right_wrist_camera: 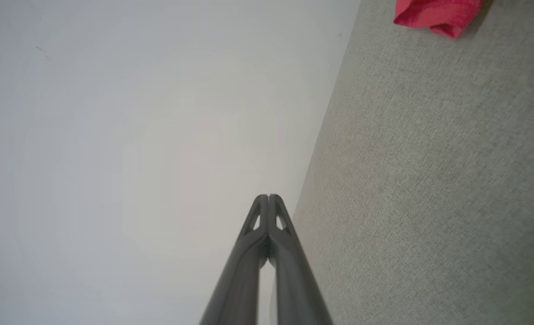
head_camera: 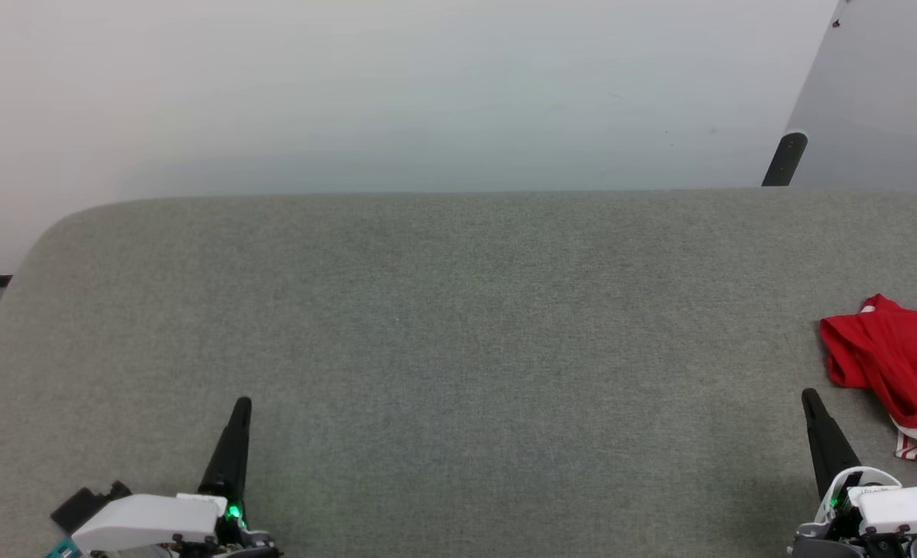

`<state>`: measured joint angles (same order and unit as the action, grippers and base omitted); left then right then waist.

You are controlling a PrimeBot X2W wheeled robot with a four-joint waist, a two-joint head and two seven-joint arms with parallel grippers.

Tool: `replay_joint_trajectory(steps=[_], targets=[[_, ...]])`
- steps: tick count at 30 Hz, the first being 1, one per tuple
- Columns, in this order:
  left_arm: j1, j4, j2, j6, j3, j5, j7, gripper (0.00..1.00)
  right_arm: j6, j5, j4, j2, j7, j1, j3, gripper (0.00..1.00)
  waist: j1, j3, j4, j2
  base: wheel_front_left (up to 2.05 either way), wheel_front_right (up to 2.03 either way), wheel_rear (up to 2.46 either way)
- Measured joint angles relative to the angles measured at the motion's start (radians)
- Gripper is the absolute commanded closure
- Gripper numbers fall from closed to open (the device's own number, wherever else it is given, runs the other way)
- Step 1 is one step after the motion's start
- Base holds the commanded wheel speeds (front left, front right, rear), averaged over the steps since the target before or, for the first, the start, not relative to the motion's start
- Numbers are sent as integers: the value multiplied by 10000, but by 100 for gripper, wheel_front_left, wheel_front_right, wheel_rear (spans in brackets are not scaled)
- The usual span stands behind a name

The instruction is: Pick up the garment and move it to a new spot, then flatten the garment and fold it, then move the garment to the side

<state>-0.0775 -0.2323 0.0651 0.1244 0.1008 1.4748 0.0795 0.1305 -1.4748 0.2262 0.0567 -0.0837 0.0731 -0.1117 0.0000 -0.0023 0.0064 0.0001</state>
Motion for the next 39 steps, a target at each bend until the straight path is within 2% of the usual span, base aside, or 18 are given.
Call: replay_joint_trajectory(steps=[22, 39], targets=[[-261, -134, -151, 35, 128, 1365, 349, 100, 0, -1358, 196, -48, -311, 274, -27, 100, 1, 54, -64, 0, 0, 0, 0], [-268, -134, -157, 35, 130, 1363, 347, 100, 0, -1358, 198, -50, -311, 354, -29, 100, 0, 54, -65, 0, 0, 0, 0]])
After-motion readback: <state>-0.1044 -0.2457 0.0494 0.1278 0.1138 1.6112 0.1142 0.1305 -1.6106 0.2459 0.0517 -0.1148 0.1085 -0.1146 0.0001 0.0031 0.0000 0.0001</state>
